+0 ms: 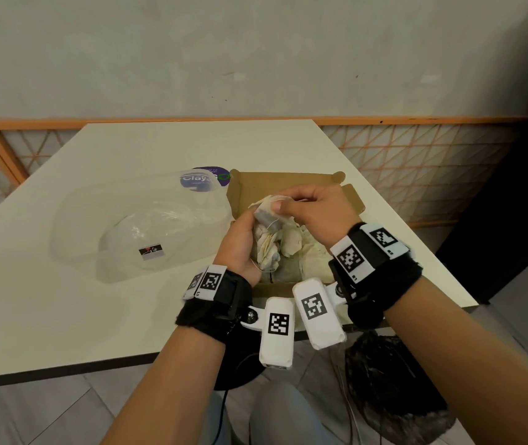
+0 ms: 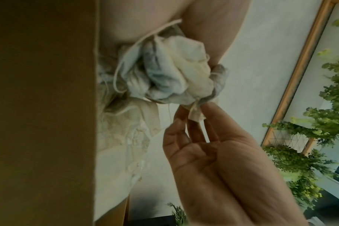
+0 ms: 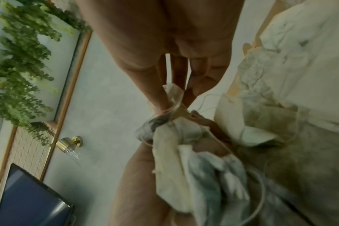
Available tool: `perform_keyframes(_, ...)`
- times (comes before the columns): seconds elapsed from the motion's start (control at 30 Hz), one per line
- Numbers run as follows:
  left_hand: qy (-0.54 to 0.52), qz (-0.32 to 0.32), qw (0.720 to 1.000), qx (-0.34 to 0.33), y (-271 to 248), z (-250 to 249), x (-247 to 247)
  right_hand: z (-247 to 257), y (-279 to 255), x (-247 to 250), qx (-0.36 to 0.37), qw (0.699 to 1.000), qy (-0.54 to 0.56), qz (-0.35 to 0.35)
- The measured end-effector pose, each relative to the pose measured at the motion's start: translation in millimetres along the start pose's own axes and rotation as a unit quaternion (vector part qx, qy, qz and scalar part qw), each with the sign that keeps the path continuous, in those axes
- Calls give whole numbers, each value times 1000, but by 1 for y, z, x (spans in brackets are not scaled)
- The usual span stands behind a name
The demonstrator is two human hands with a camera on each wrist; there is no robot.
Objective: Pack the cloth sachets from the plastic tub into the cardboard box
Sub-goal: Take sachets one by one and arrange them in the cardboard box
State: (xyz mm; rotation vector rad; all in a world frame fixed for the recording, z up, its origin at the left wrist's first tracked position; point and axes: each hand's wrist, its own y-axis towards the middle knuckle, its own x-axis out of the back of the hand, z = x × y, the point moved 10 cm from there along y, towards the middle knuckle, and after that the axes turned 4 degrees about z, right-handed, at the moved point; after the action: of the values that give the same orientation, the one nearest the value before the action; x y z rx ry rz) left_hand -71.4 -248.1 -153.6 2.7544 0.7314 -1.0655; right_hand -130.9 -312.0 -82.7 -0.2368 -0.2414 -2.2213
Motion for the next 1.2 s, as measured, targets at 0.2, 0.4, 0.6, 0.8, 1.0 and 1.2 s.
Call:
perform_keyframes(0.2,20,-64,997,29,-4,5,15,15,10,34,24,992,-114,-39)
perform_keyframes(0.4,12,-92,996,9,-3,2,22,35,17,59,48,985,-164,-13)
perform_keyframes(0.6,-19,-60,998,25,-4,4,10,24,9,24,17,994,-32,101)
perform_keyframes(0.8,-40,-24,998,29,-1,7,3,17,10,5,29,993,-63,93)
perform_keyframes(1.0,-79,9,997,24,0,9,-4,12,21,14,33,990,-134,43)
perform_keyframes(1.2,17,-57,998,-25,3,-4,16,26,25,57,40,981,-192,-9)
